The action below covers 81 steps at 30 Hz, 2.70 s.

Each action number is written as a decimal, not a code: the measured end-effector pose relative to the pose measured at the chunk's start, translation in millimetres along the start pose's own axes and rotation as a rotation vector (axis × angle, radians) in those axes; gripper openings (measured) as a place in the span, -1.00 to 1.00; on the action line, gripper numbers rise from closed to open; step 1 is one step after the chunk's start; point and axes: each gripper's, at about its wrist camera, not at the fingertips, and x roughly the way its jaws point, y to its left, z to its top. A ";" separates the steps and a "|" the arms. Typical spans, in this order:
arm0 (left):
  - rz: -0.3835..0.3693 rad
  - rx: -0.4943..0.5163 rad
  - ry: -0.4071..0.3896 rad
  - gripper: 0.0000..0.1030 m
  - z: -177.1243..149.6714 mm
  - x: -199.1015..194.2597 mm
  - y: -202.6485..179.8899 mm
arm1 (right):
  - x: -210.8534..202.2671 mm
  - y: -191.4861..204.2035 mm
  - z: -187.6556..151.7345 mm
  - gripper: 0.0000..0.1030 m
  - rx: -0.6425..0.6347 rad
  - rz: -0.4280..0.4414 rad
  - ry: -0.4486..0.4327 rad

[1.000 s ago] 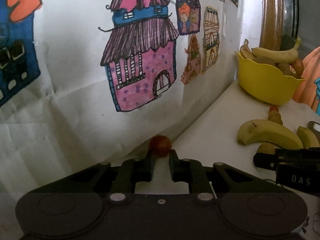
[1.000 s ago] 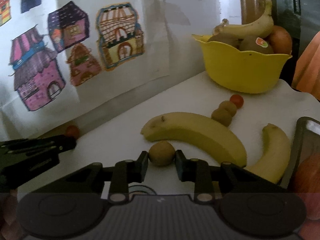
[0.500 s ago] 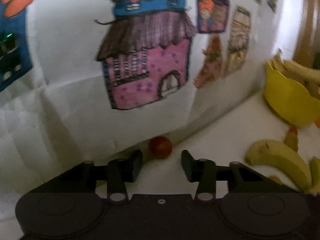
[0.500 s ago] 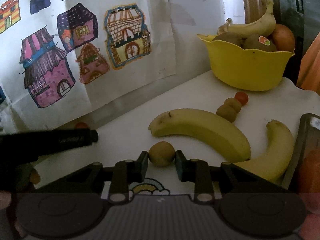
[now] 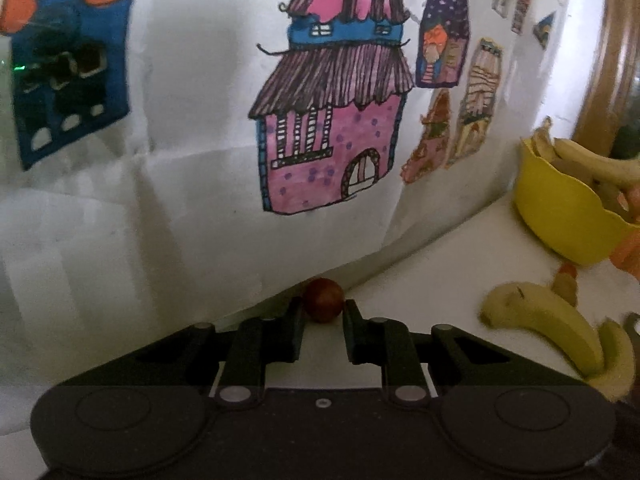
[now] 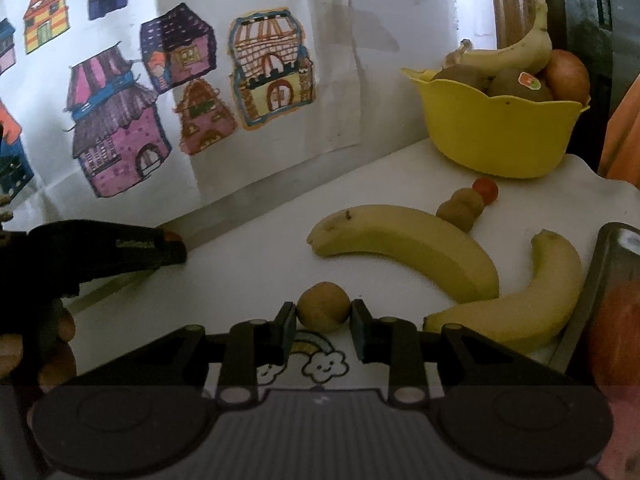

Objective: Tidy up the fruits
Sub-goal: 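Lift and carry the tomato in the left tool and the kiwi in the right tool toward the tray, then open the left tool to drop the tomato into the tray while the right tool releases the kiwi there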

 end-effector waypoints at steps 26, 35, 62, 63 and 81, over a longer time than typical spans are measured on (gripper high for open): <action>-0.135 0.193 0.007 -0.36 -31.7 -25.6 -1.1 | -21.9 31.2 -21.6 -0.31 -0.111 -0.017 -0.014; -0.129 0.210 0.010 -0.52 -32.4 -27.6 -0.5 | -23.8 32.7 -22.5 -0.40 -0.111 -0.022 -0.013; -0.258 0.315 0.032 -0.53 -82.1 -93.5 -51.5 | -124.9 -3.0 -79.7 -0.40 0.048 -0.088 -0.054; -0.269 0.316 0.033 -0.53 -84.0 -96.6 -56.3 | -131.1 -6.0 -82.1 -0.40 0.058 -0.089 -0.060; -0.499 0.410 0.046 -0.53 -118.1 -134.3 -165.7 | -205.4 -87.3 -113.1 -0.40 0.159 -0.336 -0.167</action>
